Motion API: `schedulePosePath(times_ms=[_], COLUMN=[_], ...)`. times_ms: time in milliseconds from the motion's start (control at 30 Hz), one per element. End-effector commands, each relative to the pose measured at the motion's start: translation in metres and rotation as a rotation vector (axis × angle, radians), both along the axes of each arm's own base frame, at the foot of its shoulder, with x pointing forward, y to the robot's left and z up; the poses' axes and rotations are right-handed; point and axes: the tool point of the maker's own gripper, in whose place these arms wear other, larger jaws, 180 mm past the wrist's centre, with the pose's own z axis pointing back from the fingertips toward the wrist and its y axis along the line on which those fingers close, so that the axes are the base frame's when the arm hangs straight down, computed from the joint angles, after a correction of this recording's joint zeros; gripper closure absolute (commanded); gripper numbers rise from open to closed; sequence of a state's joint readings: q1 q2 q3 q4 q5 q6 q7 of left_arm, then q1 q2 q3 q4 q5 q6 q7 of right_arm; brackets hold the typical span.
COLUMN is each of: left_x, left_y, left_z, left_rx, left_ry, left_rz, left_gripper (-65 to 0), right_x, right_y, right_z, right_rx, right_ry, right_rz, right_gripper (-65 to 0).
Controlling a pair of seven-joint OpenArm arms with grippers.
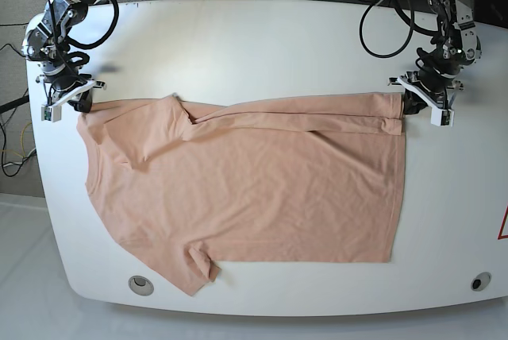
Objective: Fold the T-shirt properly
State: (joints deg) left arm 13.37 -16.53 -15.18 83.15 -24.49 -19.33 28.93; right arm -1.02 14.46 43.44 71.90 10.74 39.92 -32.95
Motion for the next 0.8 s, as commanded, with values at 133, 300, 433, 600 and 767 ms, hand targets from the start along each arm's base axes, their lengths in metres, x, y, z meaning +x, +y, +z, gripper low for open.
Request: schedulePosePath(times_ms=[133,300,433,600,767], left_x=[-0.003,-0.004,0.002,0.0,0.001], left_y=[0.012,0.017,0.02,0.021,0.024], left_z=[0.006,0.008,0.019,0.022,0.019], left_rx=[0.021,0.007,-0.015,-0.03,-0.034], left_ry=[0.002,-0.002,-0.034,-0.024,0.01], left_rz=[0.01,0.02,0.007,-0.021,0.012], left_gripper=[0.0,0.0,-5.2,-19.9,-40.6], right_x=[0.005,0.006,0.007,0.007,0.008], right_y=[-0.007,-0.007,-0.008,-0.008,-0.007], right_z=[0.008,0.009,0.012,0.012,0.011], right_rx=[-0.025,-0.027,-0.032,-0.032,-0.03], right_ry=[-0.013,-0.015,-0.026,-0.028,-0.034], right_rz=[0.005,0.006,0.005,0.003,0.003], right_gripper=[0.0,0.0,0.0,0.0,0.0])
